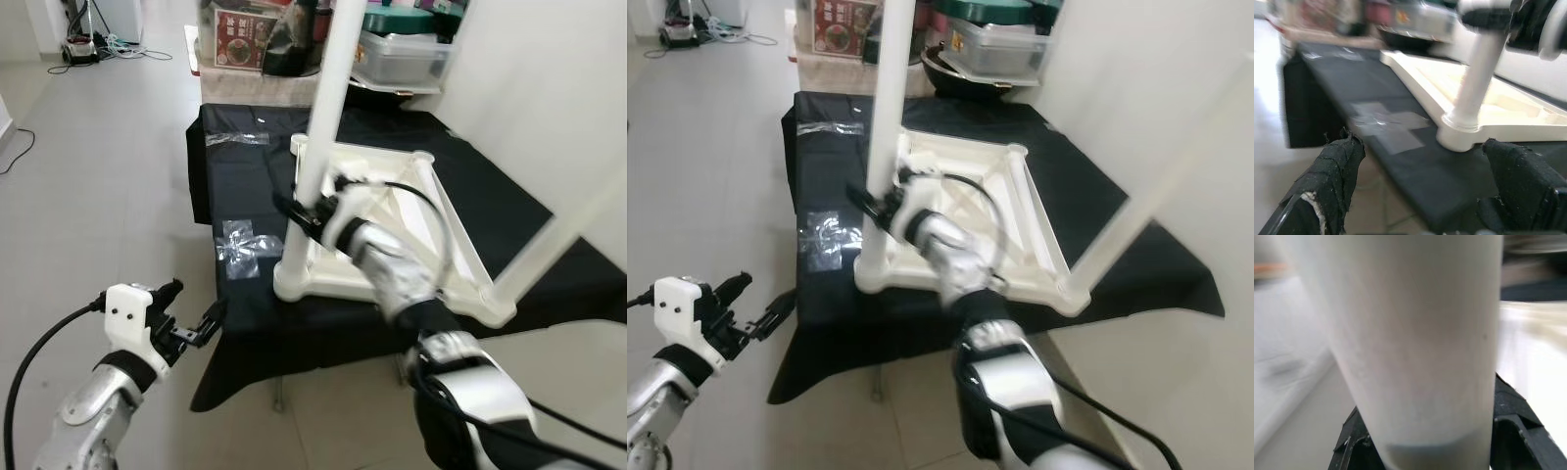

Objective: Building children table

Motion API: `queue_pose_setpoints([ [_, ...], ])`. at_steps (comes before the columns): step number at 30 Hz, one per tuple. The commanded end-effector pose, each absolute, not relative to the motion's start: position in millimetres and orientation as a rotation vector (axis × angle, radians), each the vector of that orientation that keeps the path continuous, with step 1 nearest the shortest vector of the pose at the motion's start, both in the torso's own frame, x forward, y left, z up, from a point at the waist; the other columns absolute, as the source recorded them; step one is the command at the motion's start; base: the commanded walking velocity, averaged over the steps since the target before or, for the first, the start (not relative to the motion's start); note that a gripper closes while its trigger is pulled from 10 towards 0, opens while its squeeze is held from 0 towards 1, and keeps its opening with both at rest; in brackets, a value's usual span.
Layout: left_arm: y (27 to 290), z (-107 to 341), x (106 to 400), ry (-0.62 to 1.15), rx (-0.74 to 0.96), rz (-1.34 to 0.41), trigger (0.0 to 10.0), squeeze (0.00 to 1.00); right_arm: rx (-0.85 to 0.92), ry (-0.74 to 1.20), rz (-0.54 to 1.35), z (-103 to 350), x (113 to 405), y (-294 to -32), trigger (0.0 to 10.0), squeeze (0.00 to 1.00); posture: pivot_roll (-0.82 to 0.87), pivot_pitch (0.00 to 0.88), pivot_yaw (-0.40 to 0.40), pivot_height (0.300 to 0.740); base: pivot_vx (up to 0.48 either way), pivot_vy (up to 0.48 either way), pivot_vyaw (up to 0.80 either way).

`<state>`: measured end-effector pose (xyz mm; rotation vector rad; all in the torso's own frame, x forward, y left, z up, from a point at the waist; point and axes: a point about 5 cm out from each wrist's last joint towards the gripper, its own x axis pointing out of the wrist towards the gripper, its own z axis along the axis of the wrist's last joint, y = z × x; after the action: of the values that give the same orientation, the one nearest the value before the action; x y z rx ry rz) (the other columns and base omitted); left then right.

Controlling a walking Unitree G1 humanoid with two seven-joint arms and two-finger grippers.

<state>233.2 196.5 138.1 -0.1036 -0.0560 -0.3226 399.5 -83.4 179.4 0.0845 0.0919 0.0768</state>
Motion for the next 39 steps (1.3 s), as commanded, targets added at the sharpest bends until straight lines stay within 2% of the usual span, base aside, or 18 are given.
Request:
queue_pose_setpoints([
  [1, 198, 135, 231, -0.044, -0.116, -0.31, 10.0, 0.0, -0.004, 0.365, -0.318, 117, 382, -141, 0.0, 0.0, 0.17, 0.0, -0.153, 0.74, 0.0, 0.0, 0.0],
  [7, 197, 136, 230, -0.041, -0.115, -0.32, 10.0, 0.0, 0.012, 0.359, -0.556, 108, 367, -178, 0.0, 0.0, 0.15, 0.0, -0.13, 0.74, 0.0, 0.0, 0.0],
  [8, 197, 136, 230, -0.039, -0.115, -0.324, 10.0, 0.0, 0.001, 0.336, -0.49, 112, 368, -174, 7.5, 0.0, 0.15, 0.0, -0.131, 0.74, 0.0, 0.0, 0.0],
  [9, 197, 135, 230, -0.038, -0.115, -0.327, 10.0, 0.0, -0.006, 0.31, -0.378, 119, 371, -162, 10.0, 0.0, 0.14, 0.0, -0.132, 0.74, 0.0, 0.0, 0.0],
  [11, 197, 135, 230, -0.038, -0.115, -0.327, 10.0, 0.0, -0.006, 0.31, -0.378, 119, 371, -162, 10.0, 0.0, 0.14, 0.0, -0.132, 0.74, 0.0, 0.0, 0.0],
  [12, 197, 135, 230, -0.038, -0.116, -0.327, 10.0, 0.0, 0.046, 0.218, -0.23, 133, 376, -148, 10.0, 1.0, 0.14, 0.0, -0.131, 0.74, 0.0, 0.0, 0.0],
  [13, 198, 134, 231, -0.038, -0.116, -0.325, 10.0, 0.0, 0.12, 0.157, -0.057, 146, 382, -132, 10.0, 1.0, 0.15, 0.0, -0.138, 0.74, 0.0, 0.0, 0.0],
  [19, 198, 134, 231, -0.038, -0.116, -0.324, 10.0, 0.0, 0.168, 0.117, 0.047, 155, 385, -122, 10.0, 1.0, 0.15, 0.0, -0.137, 0.74, 0.0, 0.0, 0.0],
  [20, 198, 134, 232, -0.039, -0.116, -0.322, 10.0, 0.0, 0.178, -0.02, 0.328, 180, 390, -106, 10.0, 0.0, 0.15, 0.0, -0.142, 0.74, 0.0, 0.0, 0.0],
  [26, 199, 134, 234, -0.041, -0.116, -0.319, 10.0, 0.0, 0.103, -0.14, 0.832, 204, 384, -82, 10.0, 0.0, 0.17, 0.0, -0.146, 0.74, 0.0, 0.0, 0.0],
  [29, 199, 134, 234, -0.042, -0.116, -0.317, 10.0, 0.0, 0.102, -0.118, 0.902, 200, 380, -78, 10.0, 0.0, 0.17, 0.0, -0.146, 0.74, 0.0, 0.0, 0.0],
  [30, 198, 135, 234, -0.043, -0.116, -0.317, 10.0, 0.0, 0.108, -0.094, 0.965, 192, 376, -75, 4.4, 0.0, 0.17, 0.0, -0.148, 0.74, 0.0, 0.0, 0.0],
  [31, 198, 135, 234, -0.043, -0.116, -0.317, 10.0, 0.0, 0.108, -0.094, 0.965, 192, 376, -75, 4.4, 0.0, 0.17, 0.0, -0.148, 0.74, 0.0, 0.0, 0.0],
  [32, 198, 135, 234, -0.042, -0.116, -0.317, 10.0, 0.0, 0.118, -0.065, 0.942, 183, 374, -72, 0.0, 0.0, 0.18, 0.0, -0.151, 0.74, 0.0, 0.0, 0.0],
  [36, 198, 135, 234, -0.042, -0.116, -0.316, 10.0, 0.0, 0.107, -0.03, 0.804, 174, 378, -72, 0.0, 0.0, 0.17, 0.0, -0.149, 0.74, 0.0, 0.0, 0.0],
  [37, 198, 135, 233, -0.042, -0.116, -0.315, 10.0, 0.0, 0.1, 0.107, 0.357, 154, 390, -95, 0.0, 0.0, 0.17, 0.0, -0.146, 0.74, 0.0, 0.0, 0.0],
  [38, 198, 135, 233, -0.042, -0.116, -0.315, 10.0, 0.0, 0.1, 0.107, 0.357, 154, 390, -95, 0.0, 0.0, 0.17, 0.0, -0.146, 0.74, 0.0, 0.0, 0.0],
  [39, 199, 136, 232, -0.043, -0.116, -0.314, 10.0, 0.0, 0.073, 0.226, -0.022, 135, 390, -121, 0.0, 0.0, 0.16, 0.0, -0.138, 0.74, 0.0, 0.0, 0.0],
])
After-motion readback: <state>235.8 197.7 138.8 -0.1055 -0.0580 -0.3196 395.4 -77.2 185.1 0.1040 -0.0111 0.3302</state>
